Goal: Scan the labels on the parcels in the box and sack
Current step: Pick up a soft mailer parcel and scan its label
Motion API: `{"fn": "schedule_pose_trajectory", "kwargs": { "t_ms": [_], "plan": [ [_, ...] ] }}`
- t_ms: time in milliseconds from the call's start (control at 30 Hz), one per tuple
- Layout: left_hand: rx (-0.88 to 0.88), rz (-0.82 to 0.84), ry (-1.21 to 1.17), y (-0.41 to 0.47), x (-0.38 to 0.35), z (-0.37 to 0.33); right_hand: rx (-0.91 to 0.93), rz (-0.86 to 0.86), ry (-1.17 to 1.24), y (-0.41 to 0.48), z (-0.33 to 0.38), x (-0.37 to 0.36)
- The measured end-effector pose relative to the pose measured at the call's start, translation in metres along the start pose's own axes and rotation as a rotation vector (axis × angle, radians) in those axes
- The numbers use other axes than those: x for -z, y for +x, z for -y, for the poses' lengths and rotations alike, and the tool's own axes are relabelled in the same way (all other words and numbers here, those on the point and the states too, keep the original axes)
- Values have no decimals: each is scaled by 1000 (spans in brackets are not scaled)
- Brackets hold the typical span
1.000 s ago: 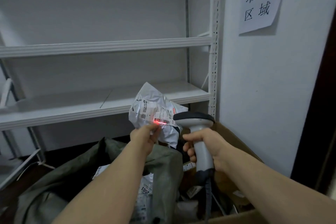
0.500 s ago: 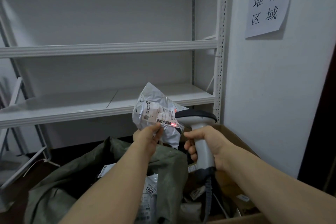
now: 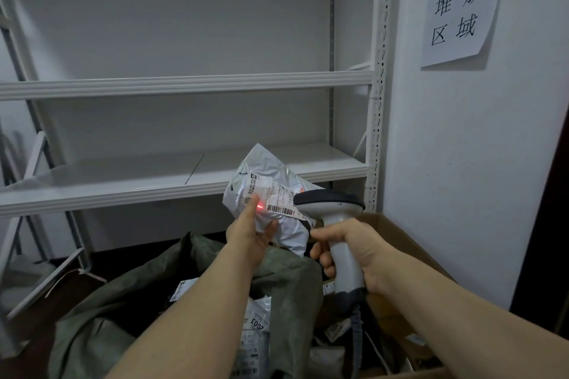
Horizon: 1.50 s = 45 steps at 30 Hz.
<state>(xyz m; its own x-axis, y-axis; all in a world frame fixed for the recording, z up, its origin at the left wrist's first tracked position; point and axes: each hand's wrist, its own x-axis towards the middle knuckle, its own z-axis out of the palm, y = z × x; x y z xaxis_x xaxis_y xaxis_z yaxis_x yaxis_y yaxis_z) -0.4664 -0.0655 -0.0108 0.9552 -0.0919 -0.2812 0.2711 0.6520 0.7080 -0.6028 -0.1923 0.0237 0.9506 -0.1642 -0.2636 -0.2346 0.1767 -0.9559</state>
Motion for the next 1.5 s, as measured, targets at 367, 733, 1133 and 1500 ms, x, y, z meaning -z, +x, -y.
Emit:
{"fn": "schedule_pose_trajectory", "kwargs": {
  "t_ms": [367, 733, 1133, 1500],
  "plan": [
    [-10, 27, 123, -2, 10, -7, 108, -107, -111, 2, -5, 10],
    [38, 19, 176, 8, 16, -13, 156, -157, -302, 2, -10, 23],
    [-80, -47, 357, 24, 19, -26, 156, -78, -631, 7, -16, 25],
    [-130, -103, 465, 23, 24, -35, 238, -39, -660, 11, -22, 23]
  ]
}}
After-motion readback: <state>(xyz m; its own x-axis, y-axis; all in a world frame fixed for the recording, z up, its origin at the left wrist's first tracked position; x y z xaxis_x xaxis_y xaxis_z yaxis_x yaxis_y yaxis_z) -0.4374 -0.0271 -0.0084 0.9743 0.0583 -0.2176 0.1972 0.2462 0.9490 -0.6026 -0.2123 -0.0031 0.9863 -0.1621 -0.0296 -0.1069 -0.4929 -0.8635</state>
